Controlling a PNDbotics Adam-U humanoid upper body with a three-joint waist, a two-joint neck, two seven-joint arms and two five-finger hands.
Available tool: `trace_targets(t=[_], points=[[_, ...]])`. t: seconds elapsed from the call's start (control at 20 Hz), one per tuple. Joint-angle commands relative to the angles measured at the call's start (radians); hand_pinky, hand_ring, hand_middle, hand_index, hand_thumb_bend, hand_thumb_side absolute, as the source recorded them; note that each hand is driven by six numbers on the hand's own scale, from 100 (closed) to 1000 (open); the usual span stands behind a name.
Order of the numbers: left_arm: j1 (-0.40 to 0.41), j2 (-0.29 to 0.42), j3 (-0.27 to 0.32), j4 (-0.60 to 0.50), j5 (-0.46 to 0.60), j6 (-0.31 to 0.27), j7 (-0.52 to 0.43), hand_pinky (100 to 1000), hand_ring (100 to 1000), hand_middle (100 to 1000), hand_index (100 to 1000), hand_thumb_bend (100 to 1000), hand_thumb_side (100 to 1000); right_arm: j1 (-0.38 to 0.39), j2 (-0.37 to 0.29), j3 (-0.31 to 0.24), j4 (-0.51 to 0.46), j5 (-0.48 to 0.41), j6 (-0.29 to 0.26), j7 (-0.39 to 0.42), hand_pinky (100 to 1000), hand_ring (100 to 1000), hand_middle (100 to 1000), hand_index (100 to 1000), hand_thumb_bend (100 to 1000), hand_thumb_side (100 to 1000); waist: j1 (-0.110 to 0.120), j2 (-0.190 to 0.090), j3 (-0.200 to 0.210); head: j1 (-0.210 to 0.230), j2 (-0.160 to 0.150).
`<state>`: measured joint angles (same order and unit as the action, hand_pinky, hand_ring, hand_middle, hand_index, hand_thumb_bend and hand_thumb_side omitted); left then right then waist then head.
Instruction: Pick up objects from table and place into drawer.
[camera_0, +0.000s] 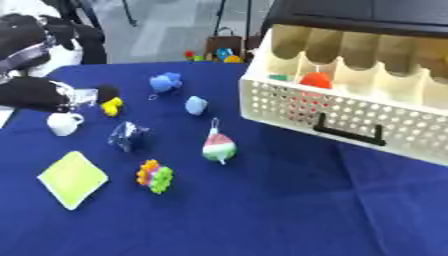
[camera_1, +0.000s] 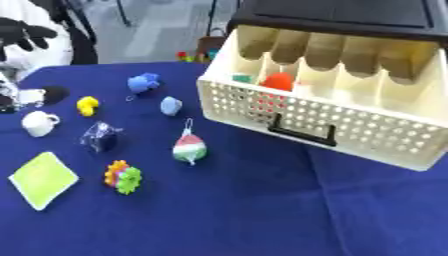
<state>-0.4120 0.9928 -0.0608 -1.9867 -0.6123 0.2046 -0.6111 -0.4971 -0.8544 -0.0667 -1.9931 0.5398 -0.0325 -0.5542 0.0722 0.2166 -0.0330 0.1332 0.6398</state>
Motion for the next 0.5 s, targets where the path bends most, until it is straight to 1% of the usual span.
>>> trace_targets(t=[0.05, 0.3, 0.5], points=[[-0.017, 0.059, -0.026, 0.010, 0.027, 0.036, -0.056, 593, 772, 774, 976, 559, 900, -0.018, -0.012, -0.016, -0.007, -0.013, 0.000, -0.007, 183, 533, 434, 748, 114, 756, -0.002, -0.011, -0.002, 0.006, -0.009], [-0.042, 0.089, -0.082, 0.055, 0.037, 0.049, -0.152, 602, 774, 792, 1000, 596, 883, -0.024, -0.009, -0.020, -0.007, -0.018, -0.006, -0.014, 197, 535, 441, 745, 114, 752, -0.002, -0.008, -0.007, 0.011, 0.000], [-0.063, 0.086, -0.106, 0.085, 0.033, 0.045, -0.192, 599, 774, 789, 996, 609, 870, -0.027, 0.003, -0.024, -0.007, -0.028, -0.018, -0.028, 214, 533, 446, 739, 111, 746, -0.004, 0.000, -0.010, 0.011, 0.013]])
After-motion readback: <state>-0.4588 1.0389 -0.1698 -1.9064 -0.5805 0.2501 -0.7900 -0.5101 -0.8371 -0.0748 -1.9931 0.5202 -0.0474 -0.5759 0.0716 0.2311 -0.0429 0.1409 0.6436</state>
